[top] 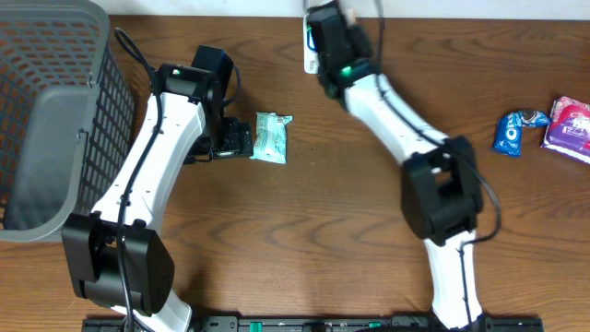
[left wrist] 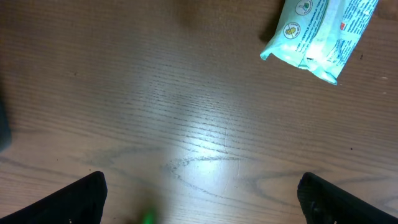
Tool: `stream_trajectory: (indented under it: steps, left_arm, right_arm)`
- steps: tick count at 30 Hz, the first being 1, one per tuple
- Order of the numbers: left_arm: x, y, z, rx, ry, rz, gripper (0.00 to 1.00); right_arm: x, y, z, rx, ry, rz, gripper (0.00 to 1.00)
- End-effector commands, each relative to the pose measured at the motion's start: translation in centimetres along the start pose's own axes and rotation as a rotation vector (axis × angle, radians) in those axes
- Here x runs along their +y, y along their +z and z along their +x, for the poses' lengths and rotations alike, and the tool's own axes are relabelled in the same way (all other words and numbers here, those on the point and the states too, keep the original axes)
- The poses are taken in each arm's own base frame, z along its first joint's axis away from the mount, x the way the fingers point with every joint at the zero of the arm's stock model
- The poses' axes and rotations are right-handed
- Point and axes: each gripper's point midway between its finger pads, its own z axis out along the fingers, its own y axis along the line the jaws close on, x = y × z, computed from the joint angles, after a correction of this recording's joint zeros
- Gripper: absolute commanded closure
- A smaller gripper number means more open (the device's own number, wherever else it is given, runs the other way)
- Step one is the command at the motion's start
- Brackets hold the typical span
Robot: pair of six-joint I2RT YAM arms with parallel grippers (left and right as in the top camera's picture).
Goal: Scan the item barcode
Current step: 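Carry the orange pack right with the right gripper and release it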
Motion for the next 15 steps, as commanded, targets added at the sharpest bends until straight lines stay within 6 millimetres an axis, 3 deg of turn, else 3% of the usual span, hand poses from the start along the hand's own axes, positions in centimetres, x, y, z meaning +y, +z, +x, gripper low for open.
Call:
stream_trajectory:
  steps: [1,3,4,9,13,15]
  left_arm:
    - [0.1,-0.4,-0.1,-0.012,0.002,-0.005,0.02]
    - [0.1,-0.4,-0.1,-0.012,0.002,-0.005,0.02]
    - [0.1,-0.4,-0.1,-0.012,0.002,-0.005,0.02]
    - [0.1,-0.4,-0.1,-0.012,0.002,-0.005,0.02]
    - [0.1,-0.4,-0.1,-0.012,0.002,-0.005,0.02]
    - [0.1,-0.4,-0.1,-0.012,0.002,-0.005,0.02]
  right_arm:
    - [-11.7,-0.7,-0.2,0.048,0.243,0.154,0.99]
    - [-16.3,0.1,3.2,0.158,0.285,0.215,0.99]
    - [-19.4,0.6,6.3,0.253,0.284,0.258,0.99]
    - [-28.7,1.0,17.2,0.568,0.291,0.368,0.99]
    - [-31.9,1.1,21.3,0.655,0.362,0.353,0.97]
    - [-32.8,1.3,22.6,0.672,0.409,0.324,0.84]
